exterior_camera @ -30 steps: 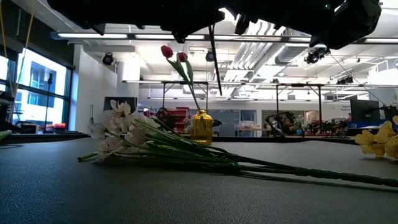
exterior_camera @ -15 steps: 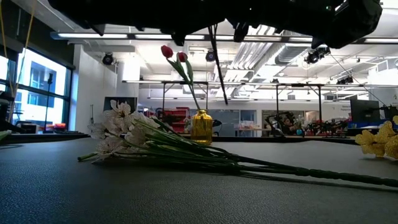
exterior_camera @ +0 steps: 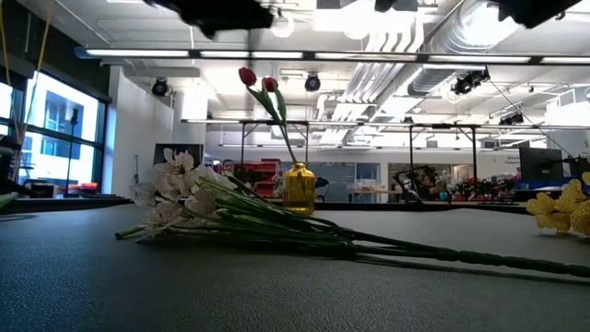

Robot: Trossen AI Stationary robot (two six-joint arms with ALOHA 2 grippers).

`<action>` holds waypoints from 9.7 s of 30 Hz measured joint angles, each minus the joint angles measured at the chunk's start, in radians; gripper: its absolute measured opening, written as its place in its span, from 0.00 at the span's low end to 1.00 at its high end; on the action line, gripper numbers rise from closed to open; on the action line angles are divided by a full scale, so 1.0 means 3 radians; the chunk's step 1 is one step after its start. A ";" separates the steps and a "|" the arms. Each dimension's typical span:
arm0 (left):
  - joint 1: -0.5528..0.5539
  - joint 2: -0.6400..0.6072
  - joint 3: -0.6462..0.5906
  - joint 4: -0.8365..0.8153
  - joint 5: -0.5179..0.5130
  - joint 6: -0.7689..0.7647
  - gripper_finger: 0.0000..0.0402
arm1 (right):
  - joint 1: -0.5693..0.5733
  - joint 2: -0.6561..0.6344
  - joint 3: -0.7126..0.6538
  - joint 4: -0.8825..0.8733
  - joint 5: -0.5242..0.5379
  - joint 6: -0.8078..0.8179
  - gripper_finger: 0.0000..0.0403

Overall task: Sort flowers into vase by color
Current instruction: Put the white flowers into the green vase, then put the red flower into the yellow vase

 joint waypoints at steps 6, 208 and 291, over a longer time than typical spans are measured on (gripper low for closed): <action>-0.0444 -0.0652 0.0000 -0.0910 -0.0707 -0.0319 0.00 | 0.0204 -0.0068 -0.0006 -0.0045 0.0004 -0.0133 0.54; 0.1434 -0.0545 0.0441 -0.1967 0.0338 -0.1392 0.42 | 0.0137 -0.0053 -0.0009 -0.0402 0.0584 0.0134 0.54; 0.1293 0.0185 -0.0265 0.0042 0.2266 -0.0966 0.00 | 0.1083 -0.0372 -0.0009 -0.1772 0.2376 0.0349 0.54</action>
